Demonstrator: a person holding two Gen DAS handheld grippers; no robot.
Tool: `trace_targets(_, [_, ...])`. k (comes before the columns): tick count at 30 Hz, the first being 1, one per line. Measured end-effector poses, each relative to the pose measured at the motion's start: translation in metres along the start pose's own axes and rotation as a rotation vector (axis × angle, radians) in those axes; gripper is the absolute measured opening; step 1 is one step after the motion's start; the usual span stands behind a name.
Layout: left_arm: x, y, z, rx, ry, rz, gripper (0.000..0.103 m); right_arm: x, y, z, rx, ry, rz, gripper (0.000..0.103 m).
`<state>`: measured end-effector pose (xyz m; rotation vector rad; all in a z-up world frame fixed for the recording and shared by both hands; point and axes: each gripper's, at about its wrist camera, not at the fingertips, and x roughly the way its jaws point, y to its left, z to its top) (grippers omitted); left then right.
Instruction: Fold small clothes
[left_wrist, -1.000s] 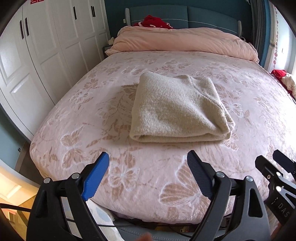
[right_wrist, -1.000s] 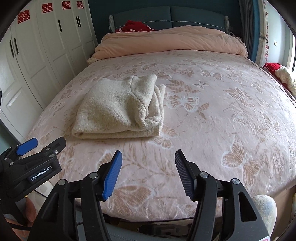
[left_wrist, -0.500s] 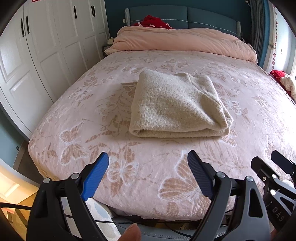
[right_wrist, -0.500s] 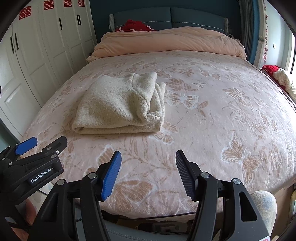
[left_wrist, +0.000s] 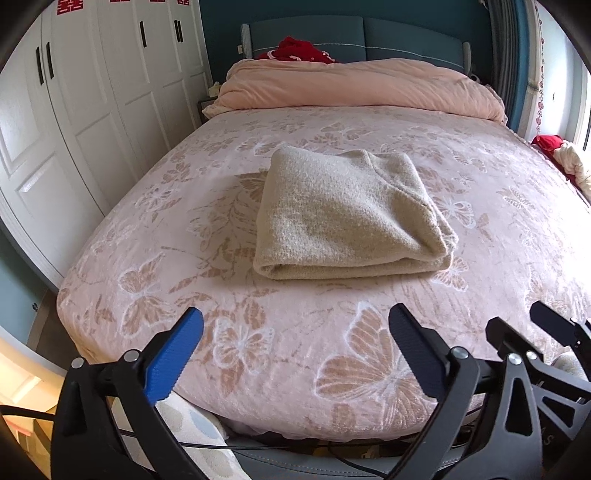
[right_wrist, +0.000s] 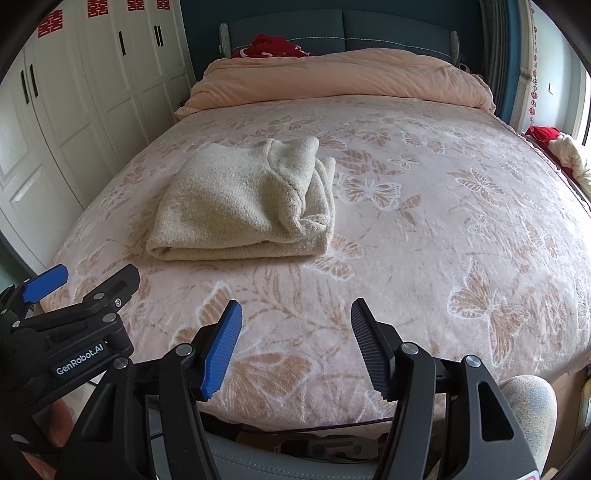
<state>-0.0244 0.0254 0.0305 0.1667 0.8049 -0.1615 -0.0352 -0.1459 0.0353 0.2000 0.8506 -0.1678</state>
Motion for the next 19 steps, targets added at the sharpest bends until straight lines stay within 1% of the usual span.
trace_targets(13, [0.0092, -0.0004, -0.0087, 0.013, 0.033, 0.012, 0.098, 0.0013, 0.0044, -0.0014, -0.002, 0.007, 0.011, 0.061])
trace_targets(19, [0.0084, 0.0019, -0.0073, -0.003, 0.024, 0.011, 0.098, 0.0015, 0.0076, -0.0016, -0.004, 0.008, 0.015, 0.061])
